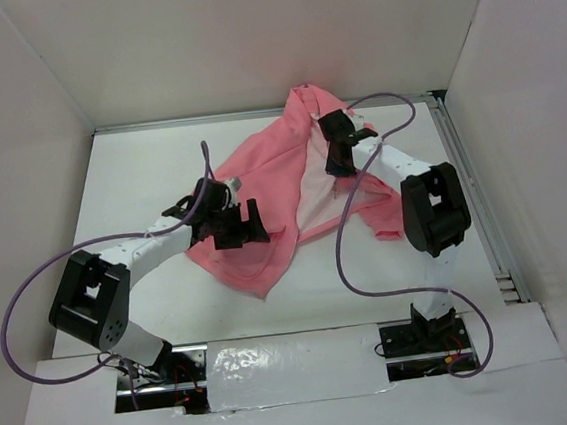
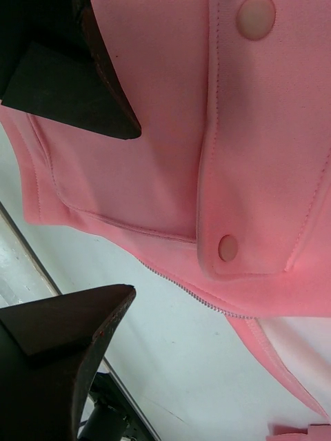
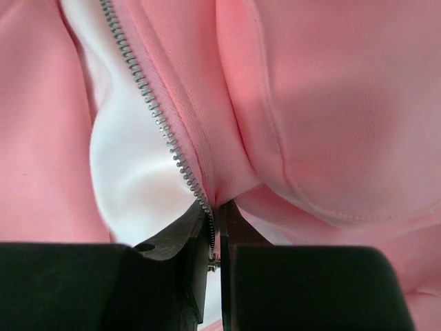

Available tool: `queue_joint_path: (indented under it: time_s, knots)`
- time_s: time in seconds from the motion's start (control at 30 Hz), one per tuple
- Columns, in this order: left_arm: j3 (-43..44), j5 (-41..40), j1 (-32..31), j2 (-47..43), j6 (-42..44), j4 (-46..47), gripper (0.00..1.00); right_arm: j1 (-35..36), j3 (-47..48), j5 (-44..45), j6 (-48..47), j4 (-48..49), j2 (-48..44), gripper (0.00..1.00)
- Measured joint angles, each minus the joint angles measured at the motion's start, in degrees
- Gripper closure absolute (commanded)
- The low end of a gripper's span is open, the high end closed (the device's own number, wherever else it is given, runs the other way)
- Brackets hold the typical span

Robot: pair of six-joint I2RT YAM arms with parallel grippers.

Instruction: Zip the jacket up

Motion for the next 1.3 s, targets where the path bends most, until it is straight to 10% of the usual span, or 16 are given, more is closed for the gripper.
queue_joint_path:
  time_s: [0.6, 0.7, 0.93, 1.17, 1.3]
  knots:
    - [0.0, -1.5, -1.5, 2.3, -0.4, 0.4, 0.01, -2.2, -4.0, 0.4, -3.2, -4.3, -13.1, 0.69]
    - [0.0, -2.0, -1.8, 2.3, -0.4, 0.3, 0.01, -3.1, -4.2, 0.4, -3.9, -4.3, -13.0, 1.0]
    - [0.0, -2.1, -1.9, 2.4, -0.4, 0.3, 0.01, -3.0, -6.5, -1.2, -5.5, -3.0, -13.1, 1.0]
    - [0.0, -1.7, -1.9, 3.0, -0.4, 0.4, 0.01, -0.1, -10.1, -5.1, -9.3, -2.9, -15.3, 0.34]
    - [-0.2, -1.7, -1.9, 2.9, -0.5, 0.6, 0.01, 2.5, -9.3, -6.4, -9.9, -2.6, -14.6, 0.24]
